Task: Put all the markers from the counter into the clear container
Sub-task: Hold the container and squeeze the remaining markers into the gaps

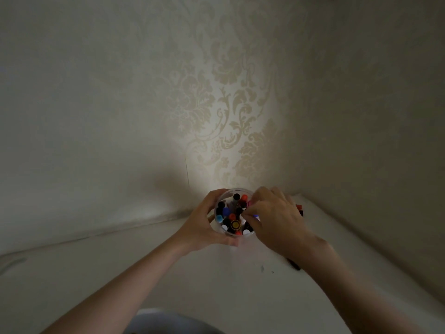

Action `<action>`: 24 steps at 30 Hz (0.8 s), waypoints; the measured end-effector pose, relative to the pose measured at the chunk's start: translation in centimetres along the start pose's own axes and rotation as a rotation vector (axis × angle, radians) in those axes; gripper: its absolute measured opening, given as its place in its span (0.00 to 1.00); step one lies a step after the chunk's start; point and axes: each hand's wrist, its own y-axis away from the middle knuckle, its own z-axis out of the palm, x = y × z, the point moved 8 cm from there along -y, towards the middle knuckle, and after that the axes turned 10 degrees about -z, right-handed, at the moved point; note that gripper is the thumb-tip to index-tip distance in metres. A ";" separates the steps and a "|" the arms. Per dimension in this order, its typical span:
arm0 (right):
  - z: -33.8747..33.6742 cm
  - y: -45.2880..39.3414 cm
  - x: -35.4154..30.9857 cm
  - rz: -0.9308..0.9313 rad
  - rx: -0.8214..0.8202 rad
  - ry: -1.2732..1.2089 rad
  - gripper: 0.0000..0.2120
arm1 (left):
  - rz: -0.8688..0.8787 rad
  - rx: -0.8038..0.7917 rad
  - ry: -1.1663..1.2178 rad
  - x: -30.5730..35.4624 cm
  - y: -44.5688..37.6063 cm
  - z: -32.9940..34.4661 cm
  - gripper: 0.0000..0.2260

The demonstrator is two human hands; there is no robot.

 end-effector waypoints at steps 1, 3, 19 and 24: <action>-0.6 0.5 0.5 0.004 0.062 -0.029 0.11 | 0.004 -0.004 0.001 -0.1 0.0 0.1 0.45; -1.0 1.4 1.6 0.041 0.125 -0.071 0.15 | 0.011 -0.009 -0.004 -0.3 -0.1 0.3 0.46; 3.4 4.4 1.4 0.323 -0.059 -0.316 0.32 | 0.027 -0.002 -0.022 -0.1 0.1 0.6 0.44; 4.3 4.2 1.7 0.350 0.065 -0.415 0.28 | 0.054 -0.001 -0.047 0.4 0.5 1.1 0.46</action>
